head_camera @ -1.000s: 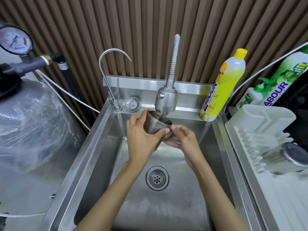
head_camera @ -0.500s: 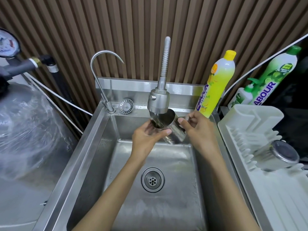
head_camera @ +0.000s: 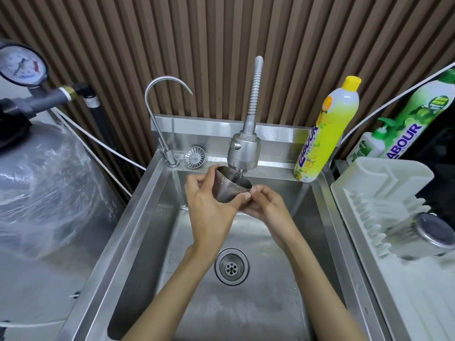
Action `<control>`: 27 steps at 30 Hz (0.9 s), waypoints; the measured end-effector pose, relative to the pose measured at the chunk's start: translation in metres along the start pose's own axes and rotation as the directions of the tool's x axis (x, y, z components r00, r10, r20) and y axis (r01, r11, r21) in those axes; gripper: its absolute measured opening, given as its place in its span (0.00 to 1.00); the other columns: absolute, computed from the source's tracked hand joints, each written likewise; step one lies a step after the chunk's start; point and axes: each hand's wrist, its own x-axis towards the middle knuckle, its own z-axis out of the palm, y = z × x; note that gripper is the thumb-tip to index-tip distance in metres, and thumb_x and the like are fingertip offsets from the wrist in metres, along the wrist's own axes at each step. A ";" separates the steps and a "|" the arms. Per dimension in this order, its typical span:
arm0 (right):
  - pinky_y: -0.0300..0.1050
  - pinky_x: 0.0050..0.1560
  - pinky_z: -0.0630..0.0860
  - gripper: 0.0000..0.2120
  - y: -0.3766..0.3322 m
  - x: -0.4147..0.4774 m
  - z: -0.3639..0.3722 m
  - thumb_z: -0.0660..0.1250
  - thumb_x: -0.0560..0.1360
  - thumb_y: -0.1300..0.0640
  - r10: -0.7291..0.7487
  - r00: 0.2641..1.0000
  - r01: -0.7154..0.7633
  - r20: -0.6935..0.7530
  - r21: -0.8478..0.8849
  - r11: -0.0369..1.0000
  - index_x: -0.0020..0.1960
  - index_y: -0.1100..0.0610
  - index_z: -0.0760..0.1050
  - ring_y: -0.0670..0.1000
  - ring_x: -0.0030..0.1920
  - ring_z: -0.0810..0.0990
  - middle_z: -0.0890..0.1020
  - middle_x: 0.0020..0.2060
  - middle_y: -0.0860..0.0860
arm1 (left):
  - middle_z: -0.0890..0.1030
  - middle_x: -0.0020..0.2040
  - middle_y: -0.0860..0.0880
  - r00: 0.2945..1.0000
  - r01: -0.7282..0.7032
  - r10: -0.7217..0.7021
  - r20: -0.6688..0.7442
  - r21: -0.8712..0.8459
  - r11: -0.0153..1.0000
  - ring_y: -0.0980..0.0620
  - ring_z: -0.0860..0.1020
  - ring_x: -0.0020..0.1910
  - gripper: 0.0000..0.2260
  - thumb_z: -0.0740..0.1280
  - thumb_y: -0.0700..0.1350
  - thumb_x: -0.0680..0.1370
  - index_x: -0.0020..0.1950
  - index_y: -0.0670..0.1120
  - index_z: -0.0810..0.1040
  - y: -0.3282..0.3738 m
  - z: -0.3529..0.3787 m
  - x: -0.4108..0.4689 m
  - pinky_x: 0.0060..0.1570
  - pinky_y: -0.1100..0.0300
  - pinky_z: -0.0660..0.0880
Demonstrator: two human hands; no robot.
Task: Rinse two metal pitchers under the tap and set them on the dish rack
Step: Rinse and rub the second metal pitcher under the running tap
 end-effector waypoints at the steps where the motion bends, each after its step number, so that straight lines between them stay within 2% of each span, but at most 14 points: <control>1: 0.48 0.48 0.81 0.09 -0.003 -0.002 -0.001 0.59 0.79 0.59 0.003 0.999 -0.006 -0.042 -0.079 0.997 0.40 0.58 0.71 0.52 0.39 0.82 0.81 0.35 0.54 | 0.68 0.48 0.50 0.998 0.051 -0.051 0.027 0.005 0.999 0.52 0.73 0.48 0.31 0.80 0.52 0.60 0.61 0.46 0.77 -0.002 0.000 0.000 0.52 0.70 0.68; 4: 0.49 0.42 0.82 0.09 -0.013 -0.004 -0.012 0.64 0.77 0.55 -0.029 0.983 -0.043 -0.181 -0.382 0.923 0.39 0.55 0.73 0.54 0.39 0.83 0.83 0.40 0.58 | 0.74 0.46 0.49 0.969 0.186 -0.178 0.169 -0.029 0.982 0.54 0.79 0.44 0.24 0.78 0.57 0.61 0.53 0.48 0.81 -0.010 0.001 -0.002 0.50 0.64 0.75; 7: 0.57 0.48 0.80 0.10 -0.032 -0.010 -0.020 0.66 0.73 0.48 -0.140 0.959 -0.054 -0.247 -0.643 0.764 0.36 0.52 0.72 0.60 0.44 0.83 0.84 0.41 0.57 | 0.82 0.43 0.52 0.898 0.352 -0.269 0.348 -0.203 0.914 0.67 0.80 0.38 0.17 0.77 0.51 0.65 0.50 0.48 0.82 -0.013 0.004 -0.004 0.40 0.77 0.73; 8: 0.56 0.50 0.78 0.10 -0.039 -0.012 -0.021 0.65 0.73 0.48 -0.170 0.954 -0.055 -0.248 -0.699 0.713 0.37 0.52 0.71 0.61 0.46 0.82 0.84 0.42 0.57 | 0.83 0.44 0.52 0.865 0.409 -0.284 0.414 -0.255 0.876 0.68 0.80 0.37 0.15 0.77 0.48 0.66 0.51 0.47 0.82 -0.013 0.007 -0.004 0.39 0.78 0.72; 11: 0.47 0.46 0.70 0.06 -0.057 -0.019 -0.018 0.61 0.77 0.53 -0.236 0.955 -0.041 -0.179 -0.870 0.492 0.46 0.56 0.69 0.62 0.50 0.78 0.81 0.47 0.59 | 0.84 0.48 0.48 0.802 0.502 -0.259 0.539 -0.371 0.781 0.60 0.81 0.46 0.15 0.75 0.41 0.68 0.54 0.45 0.81 -0.012 0.018 -0.004 0.45 0.73 0.73; 13: 0.46 0.43 0.65 0.05 -0.065 -0.019 -0.016 0.59 0.79 0.57 -0.272 0.952 -0.008 -0.142 -0.897 0.442 0.47 0.58 0.67 0.60 0.47 0.74 0.77 0.45 0.58 | 0.83 0.51 0.46 0.807 0.508 -0.230 0.545 -0.441 0.740 0.59 0.81 0.48 0.17 0.74 0.37 0.68 0.56 0.42 0.79 -0.011 0.025 -0.002 0.47 0.73 0.74; 15: 0.44 0.40 0.63 0.04 -0.065 -0.014 -0.016 0.59 0.78 0.58 -0.280 0.950 0.027 -0.135 -0.862 0.506 0.49 0.60 0.69 0.55 0.43 0.71 0.75 0.45 0.55 | 0.82 0.55 0.46 0.836 0.483 -0.212 0.506 -0.496 0.722 0.58 0.81 0.51 0.22 0.74 0.34 0.68 0.61 0.41 0.76 -0.010 0.029 0.001 0.53 0.70 0.75; 17: 0.40 0.39 0.67 0.03 -0.056 -0.004 -0.018 0.61 0.78 0.59 -0.250 0.959 0.062 -0.134 -0.760 0.647 0.49 0.58 0.72 0.52 0.43 0.73 0.78 0.46 0.53 | 0.80 0.60 0.46 0.876 0.431 -0.198 0.440 -0.527 0.733 0.56 0.79 0.58 0.29 0.74 0.31 0.66 0.65 0.41 0.72 -0.010 0.029 0.007 0.62 0.64 0.72; 19: 0.44 0.51 0.74 0.05 -0.043 0.003 -0.020 0.63 0.77 0.57 -0.220 0.967 0.098 -0.130 -0.607 0.789 0.44 0.51 0.73 0.52 0.49 0.78 0.81 0.50 0.51 | 0.77 0.63 0.51 0.917 0.357 -0.175 0.359 -0.541 0.761 0.60 0.76 0.61 0.35 0.74 0.29 0.64 0.68 0.44 0.69 -0.010 0.026 0.014 0.65 0.65 0.69; 20: 0.47 0.56 0.74 0.07 -0.037 0.006 -0.021 0.63 0.77 0.57 -0.212 0.970 0.112 -0.120 -0.553 0.825 0.42 0.48 0.73 0.52 0.52 0.79 0.81 0.52 0.50 | 0.76 0.62 0.55 0.937 0.308 -0.153 0.315 -0.534 0.788 0.64 0.75 0.59 0.36 0.75 0.28 0.63 0.67 0.48 0.68 -0.010 0.023 0.016 0.64 0.68 0.68; 22: 0.46 0.59 0.72 0.08 -0.027 0.010 -0.019 0.63 0.77 0.59 -0.192 0.978 0.136 -0.080 -0.452 0.882 0.41 0.48 0.73 0.47 0.54 0.78 0.80 0.53 0.48 | 0.74 0.58 0.60 0.974 0.166 -0.070 0.215 -0.470 0.867 0.70 0.74 0.56 0.37 0.76 0.31 0.62 0.64 0.55 0.68 -0.006 0.016 0.017 0.59 0.73 0.68; 24: 0.44 0.57 0.69 0.07 -0.017 0.012 -0.016 0.62 0.78 0.60 -0.158 0.987 0.142 -0.022 -0.334 0.932 0.42 0.52 0.73 0.46 0.50 0.76 0.79 0.48 0.49 | 0.73 0.56 0.56 0.991 0.030 0.018 0.134 -0.349 0.937 0.73 0.73 0.52 0.36 0.78 0.33 0.60 0.65 0.51 0.71 -0.002 0.008 0.015 0.54 0.77 0.67; 27: 0.49 0.58 0.72 0.07 -0.004 0.009 -0.011 0.59 0.79 0.61 -0.116 0.992 0.122 0.042 -0.231 0.965 0.46 0.61 0.74 0.50 0.48 0.77 0.79 0.43 0.54 | 0.71 0.51 0.50 0.992 -0.084 0.097 0.079 -0.149 0.985 0.75 0.72 0.46 0.35 0.79 0.34 0.59 0.65 0.44 0.74 0.008 -0.003 0.012 0.46 0.85 0.63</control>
